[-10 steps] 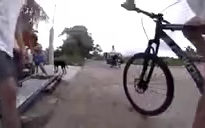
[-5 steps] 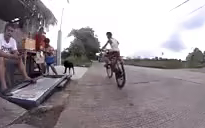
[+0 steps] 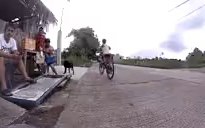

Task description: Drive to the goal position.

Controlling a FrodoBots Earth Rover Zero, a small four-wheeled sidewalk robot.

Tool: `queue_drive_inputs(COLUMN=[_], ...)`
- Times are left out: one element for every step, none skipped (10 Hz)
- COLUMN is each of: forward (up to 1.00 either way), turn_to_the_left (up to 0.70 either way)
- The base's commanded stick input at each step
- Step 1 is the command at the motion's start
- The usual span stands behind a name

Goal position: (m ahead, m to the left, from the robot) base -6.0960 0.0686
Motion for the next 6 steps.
queue_drive_inputs(forward=[0.0,0.0,0.0,0.0,0.0,0.0], turn_to_the_left=[-0.45,-0.45,-0.45,-0.45,-0.45,-0.45])
